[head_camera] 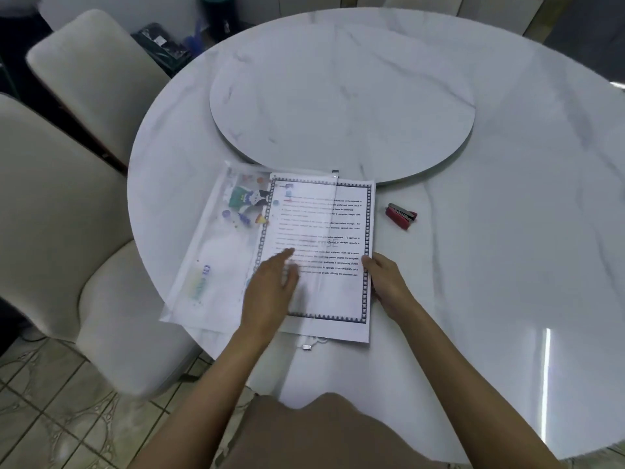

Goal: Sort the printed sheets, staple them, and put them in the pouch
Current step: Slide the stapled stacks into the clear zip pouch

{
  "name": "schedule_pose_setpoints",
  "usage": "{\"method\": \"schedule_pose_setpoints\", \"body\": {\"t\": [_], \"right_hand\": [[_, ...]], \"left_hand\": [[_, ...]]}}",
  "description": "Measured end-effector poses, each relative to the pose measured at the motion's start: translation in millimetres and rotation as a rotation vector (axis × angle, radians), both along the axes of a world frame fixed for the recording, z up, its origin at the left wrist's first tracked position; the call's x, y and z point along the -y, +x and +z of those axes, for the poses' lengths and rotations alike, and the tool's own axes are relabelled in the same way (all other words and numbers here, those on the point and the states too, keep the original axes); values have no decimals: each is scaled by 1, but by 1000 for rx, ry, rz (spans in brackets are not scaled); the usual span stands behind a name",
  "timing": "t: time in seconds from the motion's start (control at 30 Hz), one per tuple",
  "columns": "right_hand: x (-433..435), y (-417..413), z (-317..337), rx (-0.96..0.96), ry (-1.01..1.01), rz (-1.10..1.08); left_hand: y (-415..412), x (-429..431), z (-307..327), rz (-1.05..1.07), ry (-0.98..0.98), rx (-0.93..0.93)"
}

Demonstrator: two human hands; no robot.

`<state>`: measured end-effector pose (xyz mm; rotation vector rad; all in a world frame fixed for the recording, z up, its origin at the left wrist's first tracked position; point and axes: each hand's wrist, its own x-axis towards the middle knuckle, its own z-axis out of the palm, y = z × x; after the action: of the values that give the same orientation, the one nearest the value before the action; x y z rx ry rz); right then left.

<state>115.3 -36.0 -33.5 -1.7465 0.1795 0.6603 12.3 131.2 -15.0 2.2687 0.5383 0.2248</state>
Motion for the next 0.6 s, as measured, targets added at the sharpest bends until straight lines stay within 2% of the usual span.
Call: {"method": "schedule_pose_setpoints", "body": {"t": [0.13,0.23,0.37,0.6], "right_hand": [[5,-2,-7,120,-176,-21],[2,-2,-8,158,-221,-57],[-3,-1,-6,202,-235,-92],[-17,-8,-5,194,-150,-31]], "left_hand": [[-4,-67,1,250,55,11],[-6,-116,1,395,15,-107],[2,-147,-3,362,-33,-337],[10,-151,-5,243,-25,-372]]}}
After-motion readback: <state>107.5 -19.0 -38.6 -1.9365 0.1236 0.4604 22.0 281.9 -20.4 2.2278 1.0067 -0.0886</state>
